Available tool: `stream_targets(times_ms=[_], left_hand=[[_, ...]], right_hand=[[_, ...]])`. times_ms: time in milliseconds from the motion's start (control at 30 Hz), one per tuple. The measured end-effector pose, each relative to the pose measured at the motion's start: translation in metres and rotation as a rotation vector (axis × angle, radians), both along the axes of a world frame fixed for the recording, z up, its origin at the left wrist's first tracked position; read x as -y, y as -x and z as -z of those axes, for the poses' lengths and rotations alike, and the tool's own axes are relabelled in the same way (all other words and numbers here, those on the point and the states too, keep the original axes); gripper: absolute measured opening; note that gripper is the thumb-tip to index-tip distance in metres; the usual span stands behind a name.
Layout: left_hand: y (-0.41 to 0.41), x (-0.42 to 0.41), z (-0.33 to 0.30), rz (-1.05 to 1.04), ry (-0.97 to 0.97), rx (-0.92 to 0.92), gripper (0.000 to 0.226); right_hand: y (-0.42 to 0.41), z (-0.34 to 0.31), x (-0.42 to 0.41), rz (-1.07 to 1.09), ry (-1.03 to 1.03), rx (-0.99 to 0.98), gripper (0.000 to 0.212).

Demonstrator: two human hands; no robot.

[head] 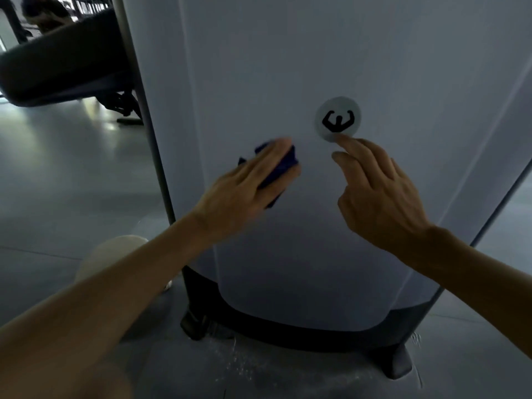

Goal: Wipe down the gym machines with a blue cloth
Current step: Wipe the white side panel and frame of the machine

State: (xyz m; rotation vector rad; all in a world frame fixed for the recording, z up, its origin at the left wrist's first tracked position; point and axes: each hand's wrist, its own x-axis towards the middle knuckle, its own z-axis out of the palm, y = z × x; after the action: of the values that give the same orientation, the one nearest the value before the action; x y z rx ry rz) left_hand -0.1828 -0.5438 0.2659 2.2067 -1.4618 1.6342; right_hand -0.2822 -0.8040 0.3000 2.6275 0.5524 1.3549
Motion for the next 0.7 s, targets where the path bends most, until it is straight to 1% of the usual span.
stream_targets(times_ms=[100,167,200,367,533,600,700], left_hand=[[-0.007,0.016,-0.033,0.012,0.140,0.024,0.050],[-0.010,0.024,-0.029,0.039,0.185,0.003,0.051],[-0.012,0.025,-0.020,0.052,0.174,-0.006,0.053],[-0.029,0.019,0.053,0.125,0.058,0.087,0.057],[-0.033,-0.008,0.140,0.128,-0.252,0.124,0.049],[-0.029,-0.011,0.156,0.101,-0.316,0.130,0.047],[-0.021,-0.012,0.148,0.063,-0.361,0.140,0.047]], right_hand=[[-0.002,-0.010,-0.005,0.019,-0.016,0.046,0.050],[-0.004,-0.008,-0.006,0.018,-0.026,0.070,0.050],[-0.006,-0.004,-0.006,0.013,-0.032,0.077,0.049],[-0.013,0.025,-0.002,-0.020,0.004,0.056,0.047],[-0.012,0.057,0.001,-0.065,0.091,-0.009,0.052],[-0.011,0.066,0.003,-0.065,0.166,-0.045,0.061],[-0.009,0.067,0.009,-0.046,0.227,-0.075,0.070]])
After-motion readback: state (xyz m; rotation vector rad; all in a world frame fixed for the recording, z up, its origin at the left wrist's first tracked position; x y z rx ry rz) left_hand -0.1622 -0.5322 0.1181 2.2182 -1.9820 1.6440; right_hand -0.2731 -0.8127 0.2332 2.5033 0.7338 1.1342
